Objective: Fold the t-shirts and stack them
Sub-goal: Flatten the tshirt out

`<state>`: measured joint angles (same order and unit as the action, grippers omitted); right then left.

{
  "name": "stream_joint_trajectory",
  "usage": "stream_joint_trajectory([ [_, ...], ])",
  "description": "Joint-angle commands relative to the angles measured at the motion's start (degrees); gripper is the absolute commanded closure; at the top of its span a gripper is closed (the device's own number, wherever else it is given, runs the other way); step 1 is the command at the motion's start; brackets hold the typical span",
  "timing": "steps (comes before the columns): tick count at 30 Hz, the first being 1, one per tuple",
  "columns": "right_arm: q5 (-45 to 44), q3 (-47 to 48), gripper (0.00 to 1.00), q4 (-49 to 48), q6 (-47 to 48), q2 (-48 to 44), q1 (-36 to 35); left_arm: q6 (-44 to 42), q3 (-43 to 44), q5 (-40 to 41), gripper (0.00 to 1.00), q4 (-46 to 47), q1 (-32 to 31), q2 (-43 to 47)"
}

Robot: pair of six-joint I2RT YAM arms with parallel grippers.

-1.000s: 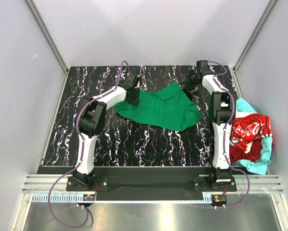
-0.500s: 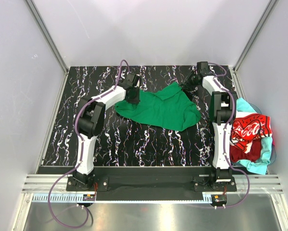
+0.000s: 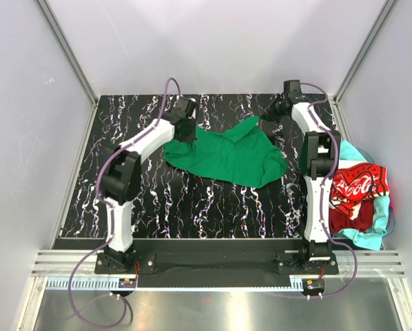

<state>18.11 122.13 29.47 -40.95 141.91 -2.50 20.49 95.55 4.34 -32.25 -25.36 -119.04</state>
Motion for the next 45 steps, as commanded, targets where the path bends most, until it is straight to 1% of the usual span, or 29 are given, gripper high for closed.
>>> stream_joint_trajectory([
  [1, -3.9, 6.2, 1.00, 3.4, -2.5, -11.2, 0.0, -1.2, 1.9, 4.9, 1.00, -0.2, 1.5, 11.0],
  [3, -5.3, 7.7, 1.00, 4.3, -3.5, -14.2, 0.1, -1.9, 2.0, 6.3, 1.00, -0.9, 2.2, 15.1],
  [7, -8.8, 7.7, 1.00, 4.0, -5.5, -24.2, 0.6, -4.1, 3.0, 9.5, 1.00, -2.7, 5.8, 20.9],
  [9, -9.8, 7.4, 1.00, 3.2, -6.6, -27.5, 0.7, -5.5, 3.0, 10.4, 1.00, -2.9, 7.2, 24.5],
  [10, -10.9, 7.3, 1.00, 2.2, -6.8, -30.7, 0.9, -6.1, 2.8, 11.2, 1.00, -3.0, 8.6, 25.8],
  [16, -14.1, 7.4, 1.00, 0.6, -7.9, -41.9, 0.9, -9.5, 0.6, 12.7, 1.00, -2.3, 13.4, 36.1],
  [20, -14.6, 6.9, 1.00, -0.3, -8.6, -48.1, 1.0, -10.9, -0.4, 15.3, 1.00, -1.6, 14.8, 43.4],
  [24, -13.7, 6.1, 1.00, -1.9, -8.3, -56.0, 0.9, -11.0, 1.6, 19.0, 1.00, -1.7, 15.6, 49.0],
  [27, -12.9, 5.8, 1.00, -2.3, -7.7, -61.5, 1.0, -11.1, 3.9, 20.3, 1.00, -1.2, 15.7, 53.9],
  [29, -12.4, 4.5, 1.00, -3.6, -7.0, -64.7, 1.0, -10.6, 5.3, 19.9, 1.00, -0.8, 15.7, 58.0],
  [30, -12.4, 3.8, 1.00, -4.9, -7.1, -68.1, 0.9, -10.3, 5.3, 18.8, 1.00, 0.2, 15.6, 59.5],
  [31, -12.3, 1.8, 1.00, -6.1, -7.1, -70.2, 0.9, -10.4, 5.3, 17.6, 1.00, 0.8, 15.6, 62.5],
  [33, -11.8, -0.4, 1.00, -8.9, -7.3, -75.3, 0.9, -10.6, 5.2, 13.8, 1.00, 1.5, 15.6, 65.5],
  [34, -11.7, -0.7, 1.00, -8.9, -7.2, -76.8, 0.9, -10.7, 4.9, 12.6, 1.00, 2.1, 15.6, 68.7],
  [36, -10.2, -1.3, 1.00, -9.2, -6.8, -80.4, 0.9, -11.0, 2.7, 9.7, 1.00, 3.1, 15.7, 72.0],
  [37, -9.9, -1.5, 1.00, -9.3, -6.9, -81.5, 0.9, -11.2, 2.1, 9.2, 1.00, 3.2, 15.6, 75.0],
  [40, -9.1, -0.2, 1.00, -8.1, -7.7, -83.5, 1.0, -11.4, 0.3, 9.8, 1.00, 2.4, 15.6, 79.5],
  [43, -8.0, 0.7, 1.00, -6.9, -7.7, -83.1, 1.0, -12.7, -0.3, 11.9, 1.00, 1.8, 15.6, 80.9],
  [45, -7.6, -0.8, 1.00, -7.4, -8.4, -82.7, 0.9, -13.5, -1.1, 13.5, 1.00, 2.1, 15.6, 80.5],
])
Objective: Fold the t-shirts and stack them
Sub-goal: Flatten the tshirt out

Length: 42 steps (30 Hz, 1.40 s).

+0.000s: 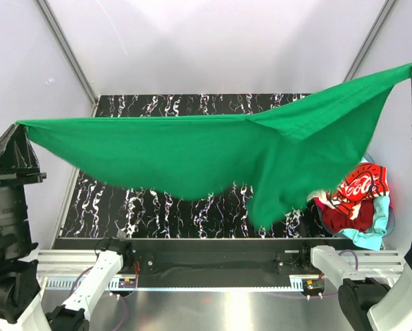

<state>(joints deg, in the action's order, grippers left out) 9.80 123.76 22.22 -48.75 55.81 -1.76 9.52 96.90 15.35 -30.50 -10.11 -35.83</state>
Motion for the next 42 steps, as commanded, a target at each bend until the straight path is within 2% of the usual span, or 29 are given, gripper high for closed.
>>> stream_joint_trajectory([
  [1, 0.7, -5.0, 1.00, -0.6, -0.8, 3.6, 0.2, -3.4, -2.8, 2.7, 1.00, 0.6, 0.4, -3.8],
  [8, 1.8, -19.3, 1.00, -6.1, -1.8, 9.1, 0.3, -3.5, -10.0, 5.1, 1.00, 2.3, 0.4, -13.4],
  [14, 2.9, -31.0, 1.00, -13.0, 0.7, 18.3, 0.3, -4.6, -23.5, 7.1, 1.00, 12.8, 0.4, -22.8],
  [16, 2.8, -34.6, 1.00, -15.7, 2.1, 22.5, 0.2, -4.2, -25.6, 6.8, 0.95, 15.2, 0.6, -27.8],
  [18, 2.6, -36.1, 1.00, -17.9, 3.1, 27.9, 0.3, -5.6, -28.1, 5.7, 0.95, 21.1, 1.1, -31.6],
  [20, 3.2, -37.6, 1.00, -19.7, 3.6, 32.7, 0.2, -5.7, -28.3, 6.0, 0.97, 22.9, 1.8, -39.2],
  [21, 3.8, -37.5, 1.00, -21.2, 3.7, 38.3, 0.2, -5.7, -28.3, 5.8, 1.00, 25.4, 2.8, -45.1],
  [23, 5.0, -35.2, 1.00, -21.7, 3.3, 47.7, 0.3, -5.1, -27.1, 6.4, 1.00, 28.2, 3.8, -51.6],
  [24, 5.8, -34.0, 1.00, -23.9, 3.2, 50.9, 0.3, -5.0, -25.8, 6.5, 1.00, 29.3, 4.8, -57.9],
  [26, 6.8, -28.4, 1.00, -23.3, 2.3, 57.0, 0.2, -4.2, -22.5, 6.4, 1.00, 32.1, 5.8, -63.6],
  [27, 7.2, -26.3, 1.00, -22.6, 1.9, 62.2, 0.2, -4.2, -20.5, 6.3, 1.00, 32.4, 6.7, -69.3],
  [29, 7.3, -20.4, 1.00, -20.1, 0.6, 67.6, 0.1, -3.7, -12.8, 4.9, 1.00, 30.7, 7.6, -74.6],
  [30, 7.2, -19.1, 1.00, -19.6, 0.1, 68.9, 0.2, -3.8, -10.4, 4.3, 1.00, 29.1, 8.3, -78.7],
  [34, 7.3, -13.5, 1.00, -17.0, -0.3, 71.7, 0.1, -2.4, -1.4, 0.5, 1.00, 26.6, 9.8, -84.6],
  [42, 7.6, -14.5, 1.00, -10.4, -1.3, 67.9, 0.2, 1.1, -1.8, -3.1, 1.00, 25.5, 10.0, -84.8],
])
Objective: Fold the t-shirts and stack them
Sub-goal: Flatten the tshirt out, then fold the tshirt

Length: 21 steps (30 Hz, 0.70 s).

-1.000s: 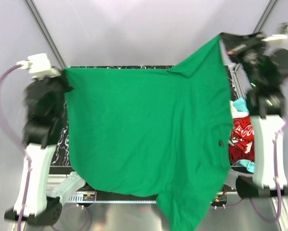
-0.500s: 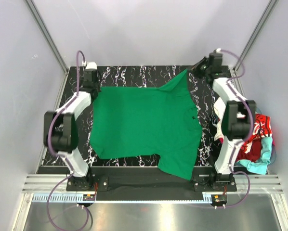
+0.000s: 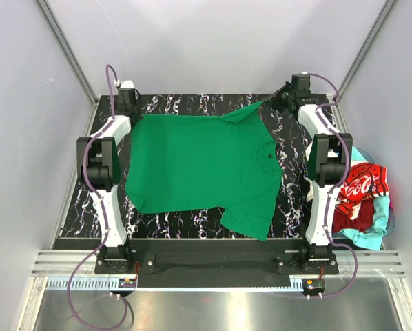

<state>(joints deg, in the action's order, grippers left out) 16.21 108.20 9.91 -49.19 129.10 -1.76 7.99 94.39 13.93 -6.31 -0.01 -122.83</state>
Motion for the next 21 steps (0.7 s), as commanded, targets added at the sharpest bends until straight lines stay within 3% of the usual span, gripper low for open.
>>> stream_joint_trajectory([
  [1, 1.5, 0.9, 1.00, 2.6, -1.3, -5.8, 0.2, 3.1, -0.6, -1.5, 1.00, 1.3, 0.0, 2.7],
  [21, -0.9, -21.9, 1.00, 14.9, -9.1, -27.9, 0.4, 2.4, -3.7, 7.3, 1.00, -8.1, 1.4, 8.5],
])
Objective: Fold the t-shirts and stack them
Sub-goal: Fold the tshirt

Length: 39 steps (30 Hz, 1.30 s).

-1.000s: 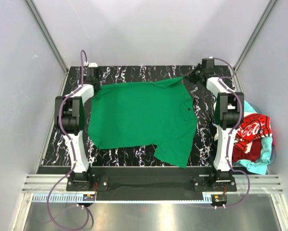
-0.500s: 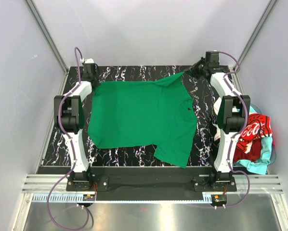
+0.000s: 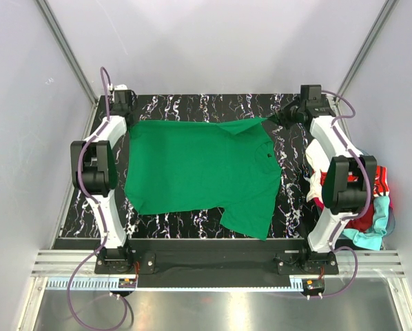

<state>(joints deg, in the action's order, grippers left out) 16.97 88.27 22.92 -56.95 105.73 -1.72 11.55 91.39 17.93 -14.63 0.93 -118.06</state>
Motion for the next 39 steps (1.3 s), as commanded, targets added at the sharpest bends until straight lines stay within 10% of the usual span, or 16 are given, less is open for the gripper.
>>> stream_joint_trajectory([
  [1, -1.9, -2.9, 1.00, 1.8, -1.4, -5.8, 0.4, -1.3, -0.7, 3.4, 1.00, -0.8, 0.5, 3.6],
  [30, -4.8, -18.5, 1.00, 5.4, 0.3, -13.5, 1.0, -0.3, -14.0, -7.5, 0.94, -4.1, 0.4, 12.1],
  [35, -4.5, -19.9, 1.00, 6.5, 1.6, -14.4, 1.0, 5.8, -17.9, -6.2, 0.79, -6.6, 0.5, 15.7],
  [37, -4.5, -20.9, 1.00, 6.5, 2.1, -14.7, 1.1, 13.4, -19.9, -4.9, 0.48, -8.9, 0.7, 19.1],
  [39, -3.5, -21.5, 1.00, 6.0, 2.2, -14.3, 1.1, 18.5, -23.5, -4.2, 0.39, -10.5, 0.7, 24.1],
])
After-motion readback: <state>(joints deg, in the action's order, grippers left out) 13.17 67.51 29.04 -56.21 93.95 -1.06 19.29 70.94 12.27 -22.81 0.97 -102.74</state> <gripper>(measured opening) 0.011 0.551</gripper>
